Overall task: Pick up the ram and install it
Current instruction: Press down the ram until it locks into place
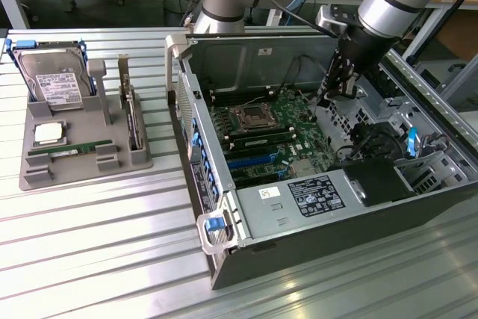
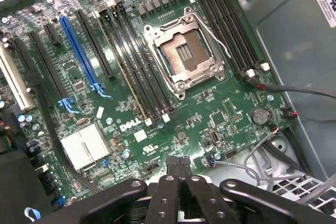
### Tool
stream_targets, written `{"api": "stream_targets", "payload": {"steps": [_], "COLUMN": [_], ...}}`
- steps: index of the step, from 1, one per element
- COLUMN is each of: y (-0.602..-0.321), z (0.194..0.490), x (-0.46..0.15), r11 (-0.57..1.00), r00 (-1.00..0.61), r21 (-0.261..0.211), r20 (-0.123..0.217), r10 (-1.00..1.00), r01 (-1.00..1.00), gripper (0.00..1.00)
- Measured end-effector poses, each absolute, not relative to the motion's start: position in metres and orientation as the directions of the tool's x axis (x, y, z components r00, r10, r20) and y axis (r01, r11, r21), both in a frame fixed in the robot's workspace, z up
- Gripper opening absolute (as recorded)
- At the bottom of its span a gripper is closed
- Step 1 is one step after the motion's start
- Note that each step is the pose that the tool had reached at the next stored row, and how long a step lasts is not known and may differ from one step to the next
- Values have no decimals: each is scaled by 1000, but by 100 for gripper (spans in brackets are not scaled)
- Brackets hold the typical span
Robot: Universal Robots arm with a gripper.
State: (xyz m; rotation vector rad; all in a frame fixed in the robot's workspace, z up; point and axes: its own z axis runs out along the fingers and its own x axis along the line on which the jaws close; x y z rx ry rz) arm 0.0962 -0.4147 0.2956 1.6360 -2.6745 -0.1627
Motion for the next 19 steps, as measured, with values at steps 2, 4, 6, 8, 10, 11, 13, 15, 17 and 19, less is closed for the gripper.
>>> {"api": "stream_targets", "payload": {"steps": [2,4,6,8,10,11,13,15,17,19], "y": [-415,-415,-415,-415,-415,-415,-415,-415,-415,-415], "z": [295,295,294,294,294,294,293,293,292,292], "x": [96,97,97,97,97,97,97,98,98,98], "r11": [483,513,547,567,586,597,628,652,674,689], "r00": [-488,-518,-552,-572,-591,-602,-632,-656,-678,-692], "r21": [88,87,86,85,84,83,81,80,79,78], "r20": [-50,-48,-46,-45,-43,-42,-40,-38,-37,-36], "r10": [-871,-854,-833,-819,-806,-798,-774,-754,-734,-721], "r01": [-871,-854,-833,-819,-806,-798,-774,-754,-734,-721], "gripper": [11,11,11,11,11,11,11,11,11,11]}}
